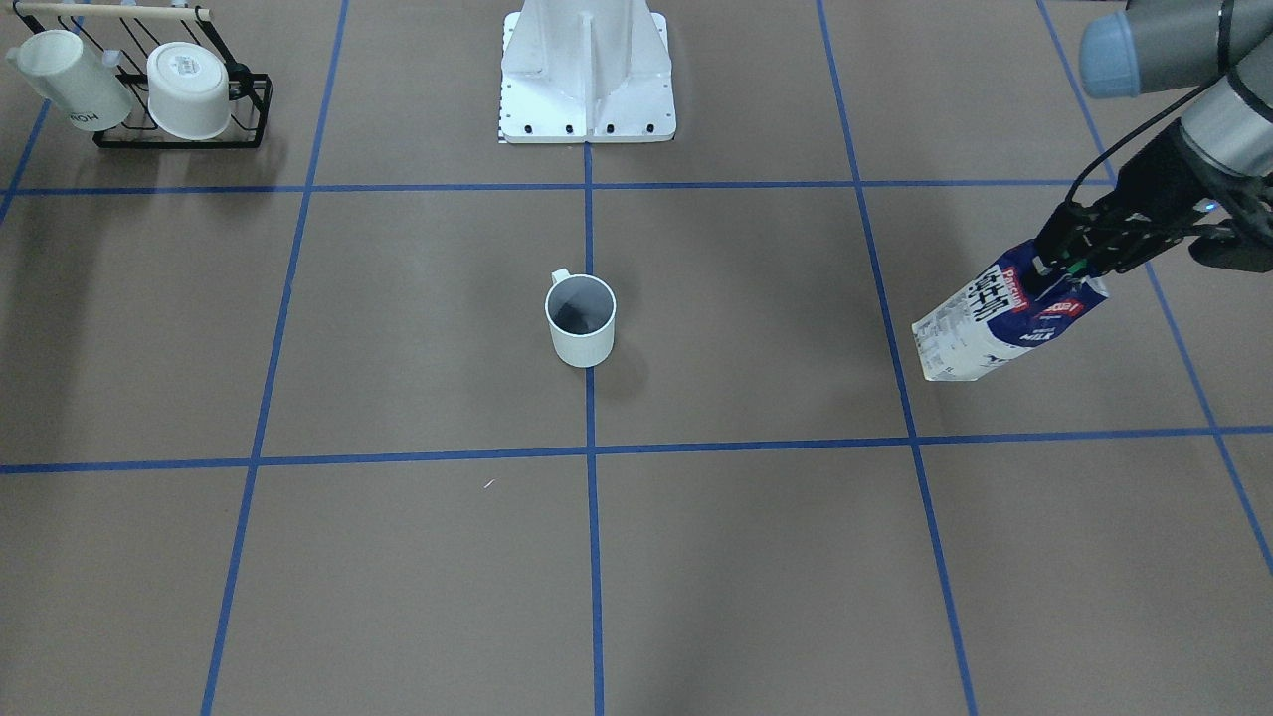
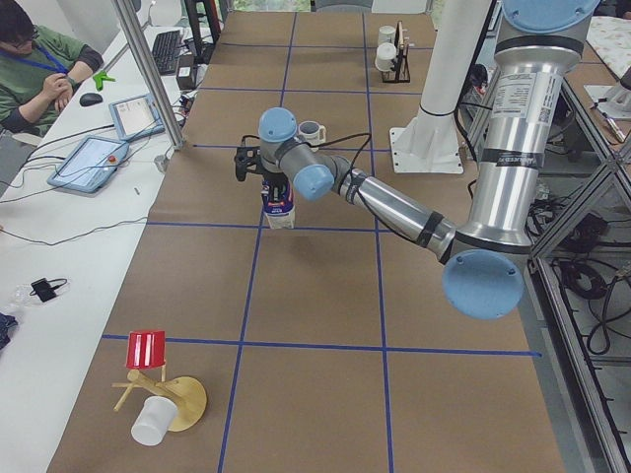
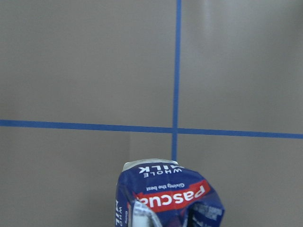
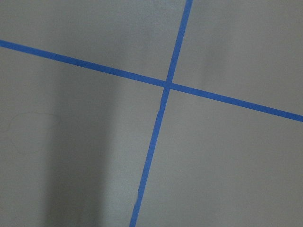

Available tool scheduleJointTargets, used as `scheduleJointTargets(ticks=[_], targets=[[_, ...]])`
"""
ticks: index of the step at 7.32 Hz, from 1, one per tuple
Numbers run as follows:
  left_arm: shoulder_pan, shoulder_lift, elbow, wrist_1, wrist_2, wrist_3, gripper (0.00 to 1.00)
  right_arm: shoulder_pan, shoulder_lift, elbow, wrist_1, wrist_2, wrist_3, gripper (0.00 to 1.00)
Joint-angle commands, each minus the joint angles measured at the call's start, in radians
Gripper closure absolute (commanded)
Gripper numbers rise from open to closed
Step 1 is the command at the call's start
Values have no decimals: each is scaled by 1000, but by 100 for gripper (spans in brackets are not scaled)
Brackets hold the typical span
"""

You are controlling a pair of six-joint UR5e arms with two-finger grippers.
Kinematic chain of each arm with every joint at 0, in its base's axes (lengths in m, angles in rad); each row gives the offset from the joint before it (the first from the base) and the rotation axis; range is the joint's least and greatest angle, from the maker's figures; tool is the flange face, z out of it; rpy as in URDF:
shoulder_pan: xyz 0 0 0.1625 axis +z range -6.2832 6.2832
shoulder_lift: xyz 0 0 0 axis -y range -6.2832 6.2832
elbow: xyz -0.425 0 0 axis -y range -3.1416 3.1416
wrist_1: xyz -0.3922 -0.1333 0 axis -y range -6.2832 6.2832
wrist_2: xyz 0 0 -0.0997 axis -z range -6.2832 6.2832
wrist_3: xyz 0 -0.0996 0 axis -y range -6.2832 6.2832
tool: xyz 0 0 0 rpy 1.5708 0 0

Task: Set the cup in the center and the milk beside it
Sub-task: 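Carry the milk carton with the left gripper beside the white mug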

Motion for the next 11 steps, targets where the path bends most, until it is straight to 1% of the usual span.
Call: scheduleJointTargets(ticks=[1,2,3,4,5,6,8,9,11], targets=[[182,-187,-59,207,152,-200,100,-1,0,-2,0,-2,0,0],[275,-337,-85,423,259,-232,100,-1,1,-5,0,0,0,0],[369,-446,-81,548,358,-271,100,-1,0,-9,0,0,0,0],[419,-493,-60,560,413,-286,100,-1,1,-11,0,0,-2,0],[463,-542,-14,560,470,-285,100,-1,1,-9,0,0,0,0],[503,-560,16,558,524,-273,100,-1,1,-9,0,0,0,0],[525,-577,17,554,533,-250,100,-1,1,-9,0,0,0,0],[535,-585,36,549,533,-250,100,-1,1,-9,0,0,0,0],[537,-588,86,494,532,-248,100,1,1,-9,0,0,0,0]])
